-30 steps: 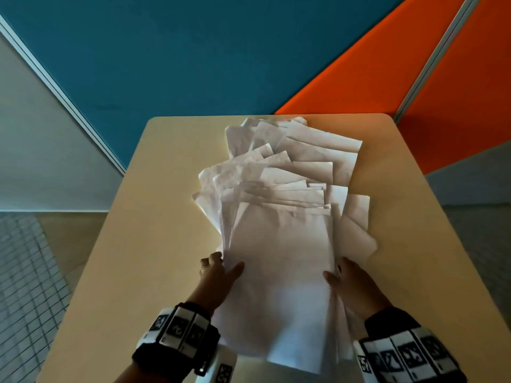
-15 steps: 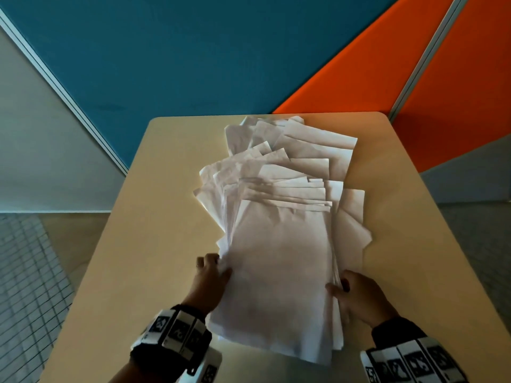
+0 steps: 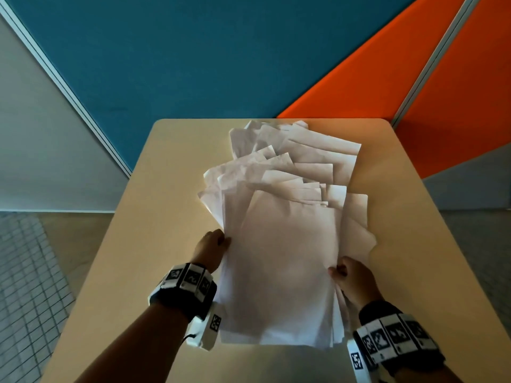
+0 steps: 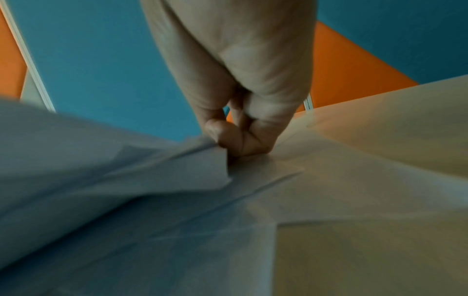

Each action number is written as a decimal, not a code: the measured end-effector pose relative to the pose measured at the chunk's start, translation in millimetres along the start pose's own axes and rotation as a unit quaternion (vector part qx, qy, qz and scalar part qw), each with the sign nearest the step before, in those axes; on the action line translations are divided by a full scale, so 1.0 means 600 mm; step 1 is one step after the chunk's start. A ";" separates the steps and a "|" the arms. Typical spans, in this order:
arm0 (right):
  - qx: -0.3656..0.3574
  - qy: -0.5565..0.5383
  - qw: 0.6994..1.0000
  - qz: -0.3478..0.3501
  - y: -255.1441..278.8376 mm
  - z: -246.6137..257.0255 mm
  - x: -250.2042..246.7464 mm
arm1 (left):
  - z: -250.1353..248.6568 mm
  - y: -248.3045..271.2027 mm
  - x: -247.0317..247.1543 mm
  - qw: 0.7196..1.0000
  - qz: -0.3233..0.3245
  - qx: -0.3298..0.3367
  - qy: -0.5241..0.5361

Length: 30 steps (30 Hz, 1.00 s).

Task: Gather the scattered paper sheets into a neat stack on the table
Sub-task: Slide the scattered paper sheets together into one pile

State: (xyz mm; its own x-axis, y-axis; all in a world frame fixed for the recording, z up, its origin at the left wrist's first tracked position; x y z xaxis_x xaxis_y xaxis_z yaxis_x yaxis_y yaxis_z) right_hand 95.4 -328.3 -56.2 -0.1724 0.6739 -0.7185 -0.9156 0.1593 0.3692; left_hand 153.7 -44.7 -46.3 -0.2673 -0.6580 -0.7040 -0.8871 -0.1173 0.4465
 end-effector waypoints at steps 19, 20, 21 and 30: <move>-0.006 -0.013 1.000 -0.018 0.014 -0.007 0.005 | 0.053 0.044 -0.011 0.965 0.260 -0.001 -0.025; -0.007 -0.014 1.000 -0.016 0.012 -0.001 0.003 | 0.049 0.037 -0.020 0.968 0.251 -0.013 -0.019; -0.005 -0.017 0.999 -0.028 0.008 0.002 -0.001 | 0.046 0.026 -0.028 0.977 0.214 -0.025 0.003; 0.058 0.026 0.996 -0.056 -0.101 0.056 -0.021 | -0.031 -0.053 0.001 0.986 0.024 -0.095 0.137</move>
State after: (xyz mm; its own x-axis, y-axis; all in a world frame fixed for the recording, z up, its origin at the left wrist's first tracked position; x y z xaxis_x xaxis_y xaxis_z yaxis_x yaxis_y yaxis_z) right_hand 165.0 -322.4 -49.6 -0.0921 0.6099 -0.7871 -0.8830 0.3153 0.3477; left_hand 188.9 -55.1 -50.7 -0.1726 -0.8398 -0.5147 -0.7827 -0.2003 0.5893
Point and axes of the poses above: each hand's wrist, its own y-axis away from the middle knuckle, its own x-axis out of the palm, z = x × y, the point moved 1 cm from there along -y, towards the middle knuckle, and after that the axes turned 4 degrees about -x, right-handed, at the moved point
